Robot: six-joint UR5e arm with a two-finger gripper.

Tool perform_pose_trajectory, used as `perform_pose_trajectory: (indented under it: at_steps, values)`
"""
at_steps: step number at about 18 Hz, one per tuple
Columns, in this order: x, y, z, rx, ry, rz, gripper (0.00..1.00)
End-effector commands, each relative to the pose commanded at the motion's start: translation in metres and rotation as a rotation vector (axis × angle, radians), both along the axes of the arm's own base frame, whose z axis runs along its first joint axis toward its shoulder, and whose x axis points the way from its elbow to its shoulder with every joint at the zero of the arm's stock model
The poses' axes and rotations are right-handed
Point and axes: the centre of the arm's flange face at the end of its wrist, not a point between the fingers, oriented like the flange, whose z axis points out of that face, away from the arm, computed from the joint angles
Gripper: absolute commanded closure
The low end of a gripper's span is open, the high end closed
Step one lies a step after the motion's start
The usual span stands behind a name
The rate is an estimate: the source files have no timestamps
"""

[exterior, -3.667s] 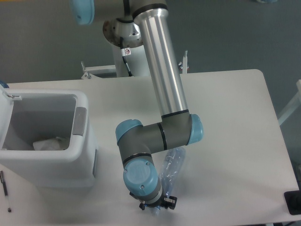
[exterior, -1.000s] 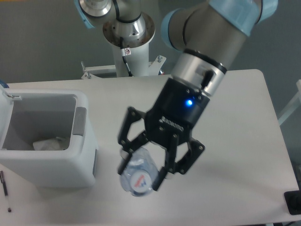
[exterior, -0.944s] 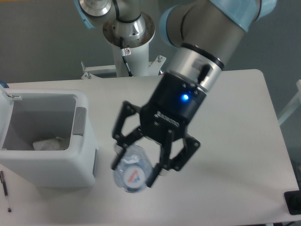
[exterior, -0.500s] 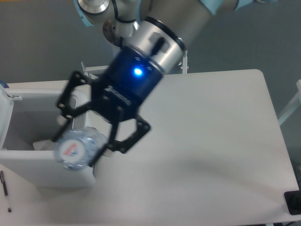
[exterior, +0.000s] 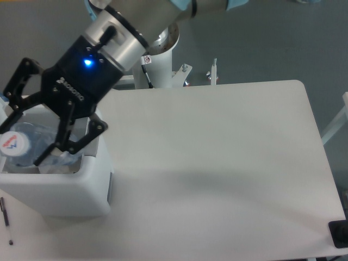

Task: Place the trash in the trash can
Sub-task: 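Lower the bottle into the bin and open the gripper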

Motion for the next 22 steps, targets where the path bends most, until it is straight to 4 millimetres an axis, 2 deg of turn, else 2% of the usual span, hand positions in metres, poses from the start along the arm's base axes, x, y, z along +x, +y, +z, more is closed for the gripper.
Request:
perform_pose_trajectory:
  at_steps: [5, 7, 9, 11, 12, 13, 15, 16, 19, 22]
  values:
    - [0.017, 0.004, -0.033, -0.010, 0.028, -0.058, 0.63]
    - [0.021, 0.001, -0.036, -0.008, 0.040, -0.070, 0.62]
    - [0.022, 0.001, -0.039, -0.010, 0.039, -0.073, 0.57]
    - [0.021, 0.003, -0.043, -0.015, 0.035, -0.074, 0.48]
    - [0.020, 0.004, -0.047, -0.017, 0.036, -0.078, 0.35]
    - [0.021, 0.003, -0.051, -0.019, 0.039, -0.082, 0.26]
    - [0.021, 0.001, -0.063, -0.032, 0.034, -0.086, 0.20]
    - [0.020, 0.000, -0.070, -0.040, 0.032, -0.086, 0.14]
    - [0.010, -0.004, -0.078, -0.049, 0.030, -0.074, 0.13]
    - [-0.014, -0.013, -0.080, -0.055, 0.030, -0.032, 0.09]
